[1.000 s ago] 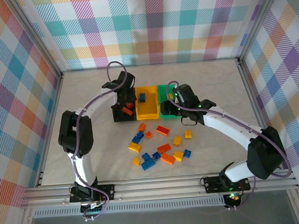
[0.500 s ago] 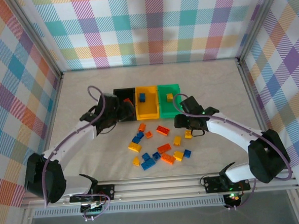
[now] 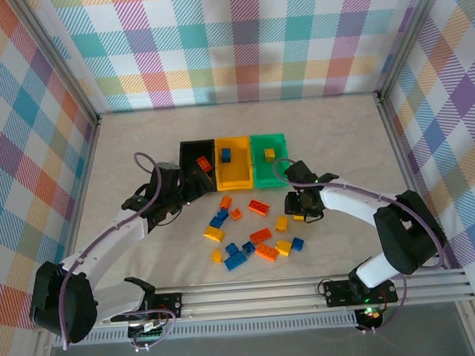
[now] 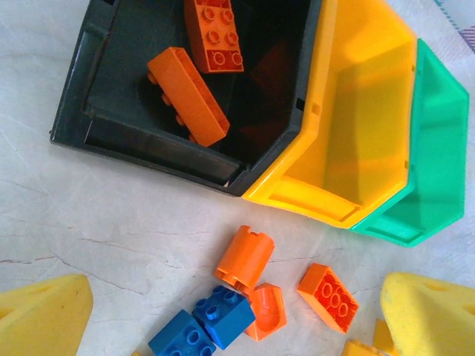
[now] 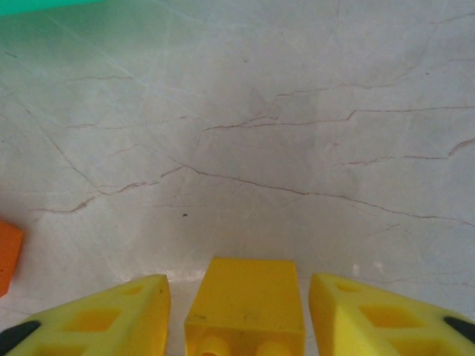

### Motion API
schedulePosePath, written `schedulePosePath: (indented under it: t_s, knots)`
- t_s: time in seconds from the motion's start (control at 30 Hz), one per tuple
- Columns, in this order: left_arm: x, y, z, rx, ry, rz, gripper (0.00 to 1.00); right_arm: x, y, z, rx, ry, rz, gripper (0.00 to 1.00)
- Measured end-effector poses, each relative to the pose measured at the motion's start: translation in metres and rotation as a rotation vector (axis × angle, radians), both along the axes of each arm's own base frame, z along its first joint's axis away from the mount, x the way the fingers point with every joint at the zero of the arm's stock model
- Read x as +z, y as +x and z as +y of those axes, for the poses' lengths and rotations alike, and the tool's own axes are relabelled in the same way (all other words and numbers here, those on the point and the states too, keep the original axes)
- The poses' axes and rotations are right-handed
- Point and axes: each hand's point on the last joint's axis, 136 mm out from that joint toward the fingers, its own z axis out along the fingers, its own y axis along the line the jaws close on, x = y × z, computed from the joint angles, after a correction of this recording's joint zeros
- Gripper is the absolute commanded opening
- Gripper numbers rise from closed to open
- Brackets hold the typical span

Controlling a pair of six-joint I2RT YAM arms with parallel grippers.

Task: Sort the legos into containers by color

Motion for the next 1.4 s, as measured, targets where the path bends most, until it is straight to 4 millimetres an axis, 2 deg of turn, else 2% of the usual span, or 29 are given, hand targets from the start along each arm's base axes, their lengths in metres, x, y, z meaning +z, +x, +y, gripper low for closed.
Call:
schedulePosePath:
  t_s: [0.17, 0.37, 0.47, 0.6, 0.67, 0.73, 0.83, 0.9, 1.03, 1.2, 1.3, 1.4]
  knots:
    - [-0.003, -0.001, 0.001, 0.000, 0.003, 0.005, 1.00, -0.001, -0.002, 0.001, -0.004, 0.011, 0.005, 0.30]
    - [-0.003, -0.002, 0.000, -0.012, 0.007, 0.003, 1.00, 0.011, -0.001, 0.001, 0.006, 0.025, -0.024, 0.27]
    - [-0.002, -0.003, -0.003, -0.028, -0.002, 0.007, 1.00, 0.040, 0.009, 0.009, 0.036, 0.053, -0.083, 0.28]
    - [-0.003, -0.006, -0.008, -0.055, -0.018, 0.014, 1.00, 0.101, 0.049, 0.035, 0.080, 0.131, -0.229, 0.29]
    - [-0.005, -0.008, -0.010, -0.069, -0.027, 0.020, 1.00, 0.125, 0.071, 0.047, 0.095, 0.156, -0.288, 0.30]
    - [-0.008, -0.011, -0.011, -0.080, -0.032, 0.031, 1.00, 0.138, 0.093, 0.057, 0.096, 0.170, -0.327, 0.30]
    - [-0.011, -0.014, -0.012, -0.093, -0.032, 0.044, 1.00, 0.135, 0.128, 0.067, 0.093, 0.159, -0.332, 0.30]
    - [-0.011, -0.017, -0.012, -0.099, -0.034, 0.048, 1.00, 0.122, 0.149, 0.069, 0.080, 0.137, -0.314, 0.30]
    - [-0.006, -0.021, -0.014, -0.117, -0.047, 0.040, 1.00, 0.096, 0.174, 0.071, 0.073, 0.101, -0.275, 0.33]
    - [-0.007, -0.026, -0.014, -0.139, -0.040, 0.048, 1.00, 0.079, 0.188, 0.074, 0.073, 0.084, -0.241, 0.46]
    - [-0.007, -0.027, -0.016, -0.152, -0.043, 0.049, 1.00, 0.078, 0.189, 0.077, 0.079, 0.091, -0.239, 0.59]
    - [-0.008, -0.029, -0.016, -0.163, -0.040, 0.055, 1.00, 0.079, 0.190, 0.079, 0.092, 0.099, -0.243, 0.65]
